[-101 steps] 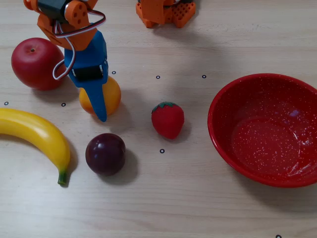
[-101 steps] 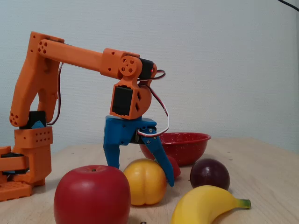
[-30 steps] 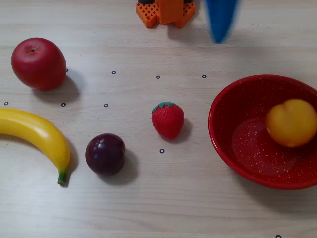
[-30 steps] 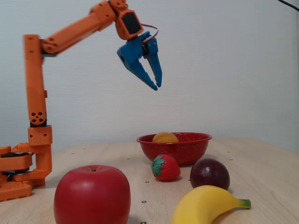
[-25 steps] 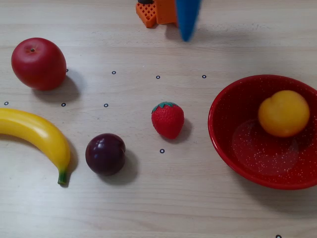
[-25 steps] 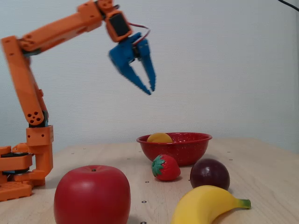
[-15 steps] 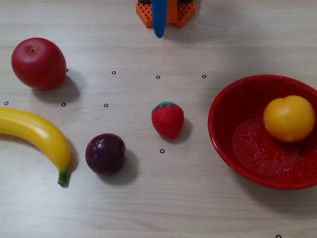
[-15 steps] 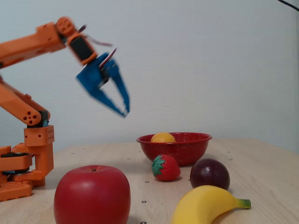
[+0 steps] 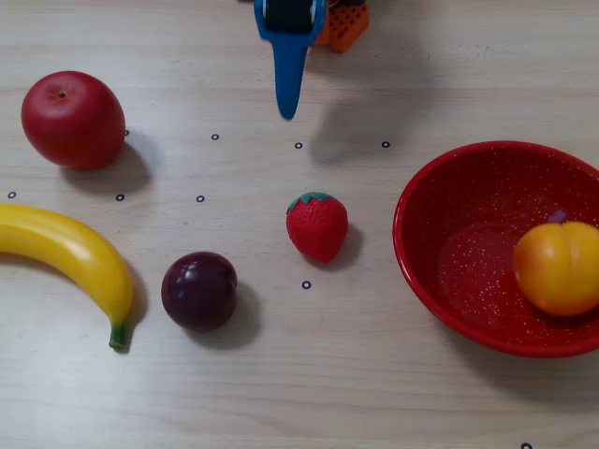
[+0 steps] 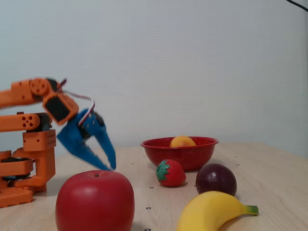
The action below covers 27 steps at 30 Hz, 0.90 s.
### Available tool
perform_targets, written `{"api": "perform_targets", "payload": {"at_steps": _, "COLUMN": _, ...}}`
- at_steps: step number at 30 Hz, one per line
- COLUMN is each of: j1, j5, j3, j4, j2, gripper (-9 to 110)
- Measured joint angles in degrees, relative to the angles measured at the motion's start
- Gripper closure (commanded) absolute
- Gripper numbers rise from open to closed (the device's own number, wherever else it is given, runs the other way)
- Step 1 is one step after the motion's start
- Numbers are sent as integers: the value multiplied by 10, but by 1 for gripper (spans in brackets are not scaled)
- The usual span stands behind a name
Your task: Put the peach in the red bowl.
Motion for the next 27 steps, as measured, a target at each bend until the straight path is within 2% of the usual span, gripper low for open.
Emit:
{"api": "perform_targets", "payload": {"at_steps": 4, "j1": -3, "j5": -3, "j3": 48, "j4": -5, "j2": 60, "gripper": 101}}
{"api": "perform_targets", "payload": {"at_steps": 15, "j1": 0, "j5": -36, "j3": 51, "j4": -23, "j2": 61, "gripper": 101}}
{"api": "perform_targets", "payload": {"at_steps": 27, "j1": 9, "j5": -11, "j3": 51, "j4": -23, "j2": 61, "gripper": 101}}
